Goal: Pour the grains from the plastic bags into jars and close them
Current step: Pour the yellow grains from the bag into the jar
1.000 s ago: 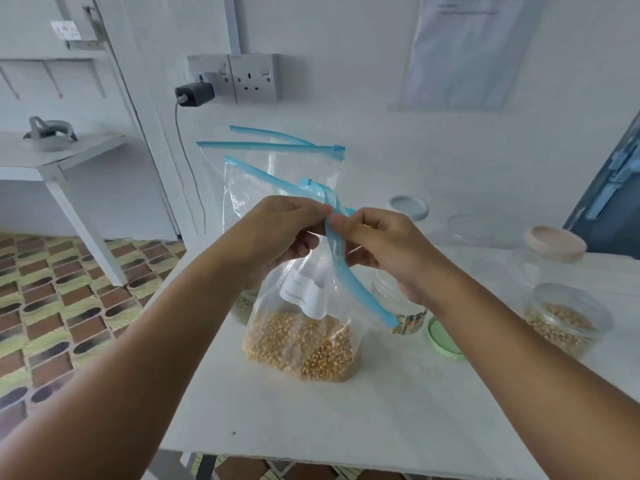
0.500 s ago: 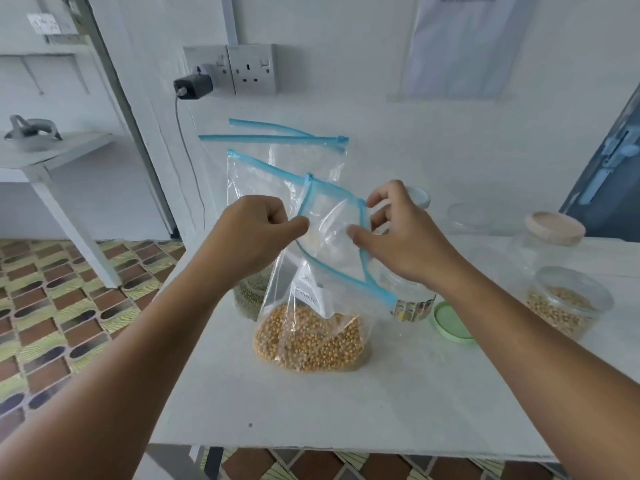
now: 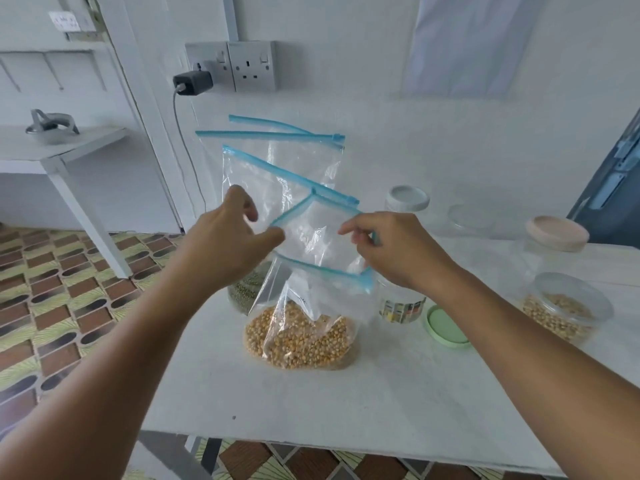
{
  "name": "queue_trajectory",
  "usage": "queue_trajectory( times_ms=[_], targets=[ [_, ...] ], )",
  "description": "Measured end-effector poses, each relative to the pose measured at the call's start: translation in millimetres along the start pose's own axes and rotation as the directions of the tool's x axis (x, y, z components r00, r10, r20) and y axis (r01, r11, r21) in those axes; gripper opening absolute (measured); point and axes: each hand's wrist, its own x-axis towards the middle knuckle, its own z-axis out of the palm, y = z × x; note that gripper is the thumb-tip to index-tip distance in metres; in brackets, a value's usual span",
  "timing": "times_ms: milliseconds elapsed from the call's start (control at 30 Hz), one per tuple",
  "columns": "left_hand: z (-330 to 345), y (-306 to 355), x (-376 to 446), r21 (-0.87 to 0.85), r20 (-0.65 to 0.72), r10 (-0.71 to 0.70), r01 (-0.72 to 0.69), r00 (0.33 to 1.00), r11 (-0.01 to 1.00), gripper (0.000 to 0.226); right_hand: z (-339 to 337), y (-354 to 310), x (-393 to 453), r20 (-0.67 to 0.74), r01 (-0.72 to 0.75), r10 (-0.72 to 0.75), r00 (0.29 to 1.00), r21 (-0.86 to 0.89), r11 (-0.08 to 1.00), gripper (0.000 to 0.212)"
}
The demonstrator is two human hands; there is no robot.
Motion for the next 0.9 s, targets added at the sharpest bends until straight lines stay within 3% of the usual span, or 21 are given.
queue_trajectory(
  times_ms=[100,167,300,433,567,667,767,900],
  targets=[
    [14,13,2,-0.143,0.082,0.017,-0.005,0.996,0.99,0.041,-3,-6,2,0.008,-0.004,0.003,1.0,0.054,0.999,0.027],
    [17,15,4,-0.138,0.107,0.054,-0.039,0.993,0.99,0.037,-8,-3,3,0.02,-0.022,0.021,1.0,0.048,0.999,0.027],
    [7,3,4,-0.11,-0.006,0.016,-0.017,1.0,0.994,0.03,-18,18,-1,0.037,-0.088,0.092,0.995,-0.096,0.991,0.038],
    [15,6,-1,-0.146,-0.012,0.007,-0.009,1.0,0.989,0.029,-18,19,-1,0.083,-0.061,0.072,0.994,-0.126,0.99,0.043],
    [31,17,-4,-0.307,-0.024,0.039,-0.044,0.999,0.951,0.032,-29,-17,5,0.176,-0.014,0.018,0.984,-0.024,1.0,0.027],
    [35,16,-11,-0.434,-0.053,0.04,-0.059,0.998,0.899,0.04,-37,-46,11,0.286,-0.095,0.072,0.956,0.066,0.993,0.022],
    [40,13,-24,-0.539,-0.027,0.114,-0.111,0.993,0.835,0.04,-33,-62,18,0.366,-0.263,0.194,0.91,0.15,0.953,0.044],
    [50,-1,-34,-0.649,0.057,0.224,-0.134,0.973,0.749,0.033,-18,-75,25,0.317,-0.228,0.227,0.921,-0.034,0.973,0.08]
  ],
)
